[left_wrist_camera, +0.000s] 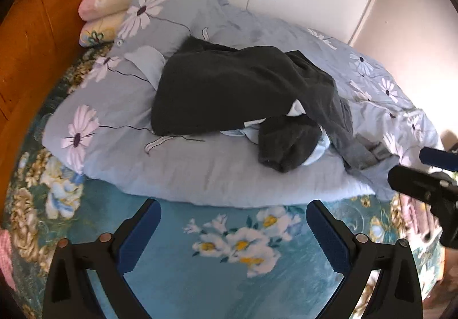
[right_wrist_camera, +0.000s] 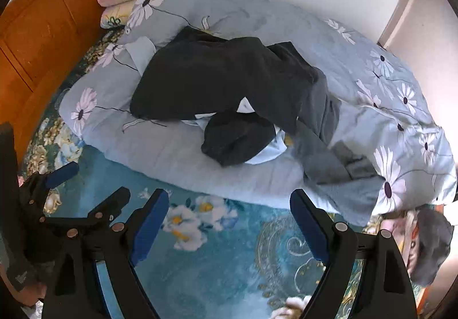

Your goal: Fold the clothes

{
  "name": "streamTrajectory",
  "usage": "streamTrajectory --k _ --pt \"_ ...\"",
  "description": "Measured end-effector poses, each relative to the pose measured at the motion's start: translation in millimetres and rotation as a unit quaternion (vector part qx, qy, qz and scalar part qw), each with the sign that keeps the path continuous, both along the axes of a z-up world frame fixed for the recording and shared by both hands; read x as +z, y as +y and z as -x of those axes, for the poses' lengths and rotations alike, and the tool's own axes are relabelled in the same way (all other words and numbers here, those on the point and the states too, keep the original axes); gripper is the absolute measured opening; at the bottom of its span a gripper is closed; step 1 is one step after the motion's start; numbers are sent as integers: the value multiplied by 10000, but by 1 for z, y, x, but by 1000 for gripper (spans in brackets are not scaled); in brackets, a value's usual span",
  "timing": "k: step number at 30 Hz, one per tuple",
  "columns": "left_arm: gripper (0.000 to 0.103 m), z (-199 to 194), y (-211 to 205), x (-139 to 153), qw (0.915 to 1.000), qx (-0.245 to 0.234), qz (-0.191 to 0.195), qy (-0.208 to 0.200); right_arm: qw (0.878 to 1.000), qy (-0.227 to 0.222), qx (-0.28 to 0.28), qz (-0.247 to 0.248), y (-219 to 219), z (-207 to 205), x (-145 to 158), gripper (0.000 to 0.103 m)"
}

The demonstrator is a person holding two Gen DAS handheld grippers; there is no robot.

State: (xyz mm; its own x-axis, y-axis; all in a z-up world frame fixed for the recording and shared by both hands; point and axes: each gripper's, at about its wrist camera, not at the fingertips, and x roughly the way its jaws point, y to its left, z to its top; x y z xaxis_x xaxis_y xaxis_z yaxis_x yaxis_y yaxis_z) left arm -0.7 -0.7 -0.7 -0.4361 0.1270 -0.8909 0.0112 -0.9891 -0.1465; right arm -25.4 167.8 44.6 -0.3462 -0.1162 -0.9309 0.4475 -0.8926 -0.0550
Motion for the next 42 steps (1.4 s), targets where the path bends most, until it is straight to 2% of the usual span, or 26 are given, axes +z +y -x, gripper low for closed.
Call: streamTrajectory --k 5,8,11,13,26,42 --pt "103 29 4 -19 9997 10 232 -50 9994 -297 -101 173 -4 13 -5 87" --pt "103 42 2 -33 9997 2 76 233 9979 -574 -172 246 8 52 -34 87" --pt "103 47 11 -42 9992 -65 154 362 9992 -292 -260 33 3 49 -53 87" --pt "103 55 -3 -56 9990 -73 -61 429 9992 -277 -301 -46 4 51 -67 87" --pt "103 76 2 -76 9988 -139 -259 382 9986 -431 -171 -256 6 64 -90 87" --pt "103 88 18 -97 9990 -396 -74 210 9982 -529 -35 -271 15 77 -108 87"
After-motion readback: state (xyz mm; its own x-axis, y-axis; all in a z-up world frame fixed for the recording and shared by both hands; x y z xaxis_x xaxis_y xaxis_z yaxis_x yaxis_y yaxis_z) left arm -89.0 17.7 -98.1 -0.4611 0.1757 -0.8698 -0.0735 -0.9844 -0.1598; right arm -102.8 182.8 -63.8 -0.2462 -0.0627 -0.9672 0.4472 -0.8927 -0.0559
